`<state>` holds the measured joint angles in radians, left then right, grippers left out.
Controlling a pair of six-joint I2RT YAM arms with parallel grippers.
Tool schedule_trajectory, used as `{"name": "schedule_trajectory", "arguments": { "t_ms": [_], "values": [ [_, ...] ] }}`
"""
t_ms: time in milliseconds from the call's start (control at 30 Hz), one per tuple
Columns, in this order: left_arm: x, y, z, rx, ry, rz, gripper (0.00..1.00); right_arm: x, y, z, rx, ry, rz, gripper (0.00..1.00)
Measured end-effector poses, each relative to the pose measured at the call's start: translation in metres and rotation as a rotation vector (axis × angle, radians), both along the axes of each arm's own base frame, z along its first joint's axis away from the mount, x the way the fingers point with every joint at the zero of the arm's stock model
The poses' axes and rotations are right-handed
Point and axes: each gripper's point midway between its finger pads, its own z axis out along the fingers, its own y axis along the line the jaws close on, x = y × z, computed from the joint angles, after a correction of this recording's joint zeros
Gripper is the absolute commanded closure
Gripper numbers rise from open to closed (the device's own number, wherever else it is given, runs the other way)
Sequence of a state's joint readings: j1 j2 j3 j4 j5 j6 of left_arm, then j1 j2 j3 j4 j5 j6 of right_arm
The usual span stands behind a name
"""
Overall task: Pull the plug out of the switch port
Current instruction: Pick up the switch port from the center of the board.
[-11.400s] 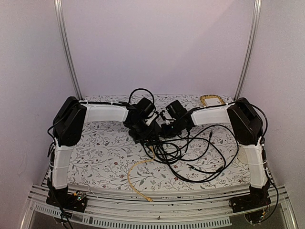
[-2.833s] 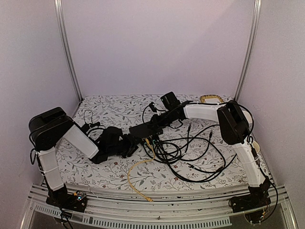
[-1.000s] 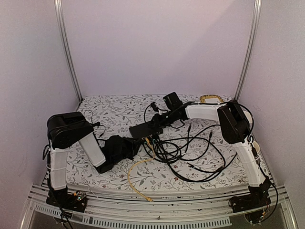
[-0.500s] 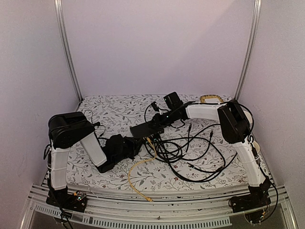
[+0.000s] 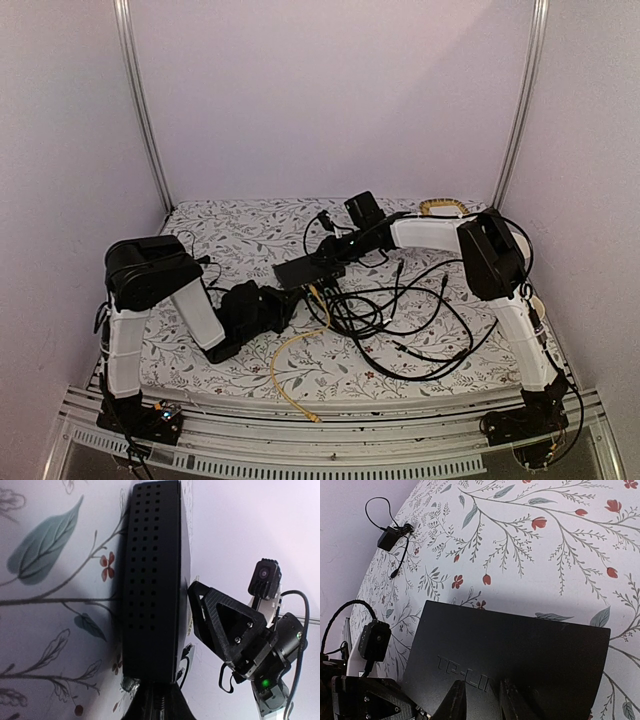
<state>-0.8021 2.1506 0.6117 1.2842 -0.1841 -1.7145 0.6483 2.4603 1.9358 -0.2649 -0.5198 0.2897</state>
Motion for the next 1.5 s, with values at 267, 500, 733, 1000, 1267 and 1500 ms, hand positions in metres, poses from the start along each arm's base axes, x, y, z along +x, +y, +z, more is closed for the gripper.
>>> {"name": "schedule_trajectory", "arguments": {
  "t_ms": [267,500,733,1000,1267,1500],
  "values": [
    [0.0,0.002,0.002,-0.01,-0.017,0.001,0.95,0.001,-0.003,-0.003,-0.004,0.002,-0.006,0.68],
    [0.0,0.003,0.002,-0.016,-0.022,0.003,0.94,0.003,-0.007,-0.002,-0.001,0.002,-0.013,0.65],
    [0.0,0.003,0.001,-0.008,-0.022,-0.014,0.7,0.005,-0.027,0.0,-0.009,0.004,-0.056,0.61],
    [0.0,-0.005,-0.004,0.056,0.009,-0.07,0.62,0.02,-0.053,-0.005,-0.047,0.007,-0.123,0.6],
    [0.008,-0.02,-0.011,0.112,0.061,-0.122,0.61,0.015,-0.062,-0.018,-0.093,0.043,-0.135,0.6],
    [0.011,-0.02,-0.012,0.134,0.115,-0.106,0.62,0.015,-0.062,-0.017,-0.097,0.042,-0.136,0.6]
  ]
}}
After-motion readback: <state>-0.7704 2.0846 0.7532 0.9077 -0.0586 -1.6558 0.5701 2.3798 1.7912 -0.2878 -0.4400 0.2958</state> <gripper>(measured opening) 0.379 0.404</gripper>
